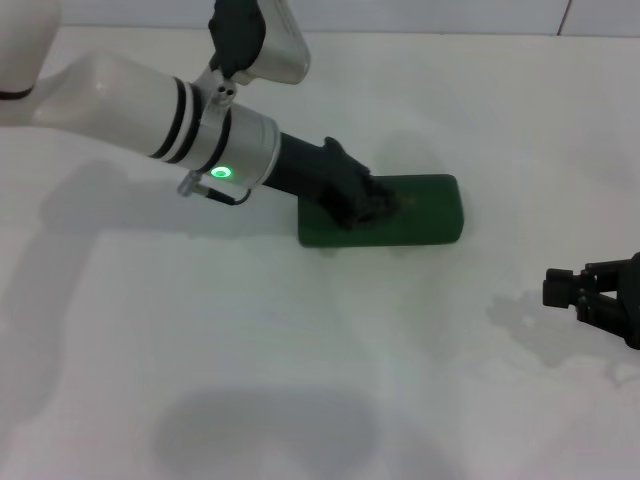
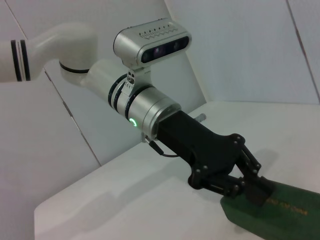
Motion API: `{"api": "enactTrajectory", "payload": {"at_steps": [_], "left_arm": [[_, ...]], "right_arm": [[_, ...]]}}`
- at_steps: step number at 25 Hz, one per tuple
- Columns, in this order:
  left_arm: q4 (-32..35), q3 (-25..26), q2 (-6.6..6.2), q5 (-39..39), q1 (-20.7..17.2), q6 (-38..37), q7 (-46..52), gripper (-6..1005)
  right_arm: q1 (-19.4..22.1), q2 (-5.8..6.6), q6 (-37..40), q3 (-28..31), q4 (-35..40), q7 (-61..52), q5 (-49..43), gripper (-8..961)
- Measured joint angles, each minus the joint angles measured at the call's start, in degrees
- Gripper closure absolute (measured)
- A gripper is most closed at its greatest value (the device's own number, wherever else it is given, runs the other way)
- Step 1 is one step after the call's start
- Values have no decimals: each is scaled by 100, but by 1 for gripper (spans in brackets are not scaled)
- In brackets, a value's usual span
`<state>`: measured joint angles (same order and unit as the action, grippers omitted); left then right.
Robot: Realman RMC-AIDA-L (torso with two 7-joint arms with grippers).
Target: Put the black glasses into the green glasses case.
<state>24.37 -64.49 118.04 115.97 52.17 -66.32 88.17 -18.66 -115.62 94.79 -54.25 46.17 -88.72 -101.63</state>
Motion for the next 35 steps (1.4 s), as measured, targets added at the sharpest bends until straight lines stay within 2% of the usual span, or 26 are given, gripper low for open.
{"api": "enactTrajectory", "payload": {"at_steps": [7, 13, 16, 18, 21, 25, 28, 29, 35], "left_arm": [[81, -83, 44, 11, -111, -220, -56, 870], [1086, -31, 131, -522, -616, -989, -118, 874], [1533, -16, 35, -1446, -1112, -1957, -284, 873], [1599, -13, -139, -2358, -1588, -3052, -901, 873], [1573, -10, -329, -3086, -2142, -3975, -1586, 773], [1560, 10, -495, -3276, -2716, -4233, -1622, 610], [1441, 104, -509, -3262, -2940, -4247, -1680, 467], [1401, 141, -501, -3247, -3009, -4248, -1734, 455], [1194, 151, -477, -3225, -3125, -4249, -1834, 382]], "right_arm": [[2, -3, -3, 4, -19, 13, 0, 830], [74, -2, 132, 4, -4, 53, 65, 830], [65, -19, 379, -20, -28, 412, 170, 830], [-2, -49, 660, -98, -100, 773, 365, 830], [-89, -51, 1028, -278, -245, 1030, 948, 732], [-181, -43, 1410, -367, -240, 1093, 1453, 593], [-304, -38, 1530, -367, -233, 1061, 1488, 468], [-449, -33, 1591, -372, -287, 1038, 1491, 427], [-580, -33, 1561, -598, -313, 1049, 1486, 259]]}}
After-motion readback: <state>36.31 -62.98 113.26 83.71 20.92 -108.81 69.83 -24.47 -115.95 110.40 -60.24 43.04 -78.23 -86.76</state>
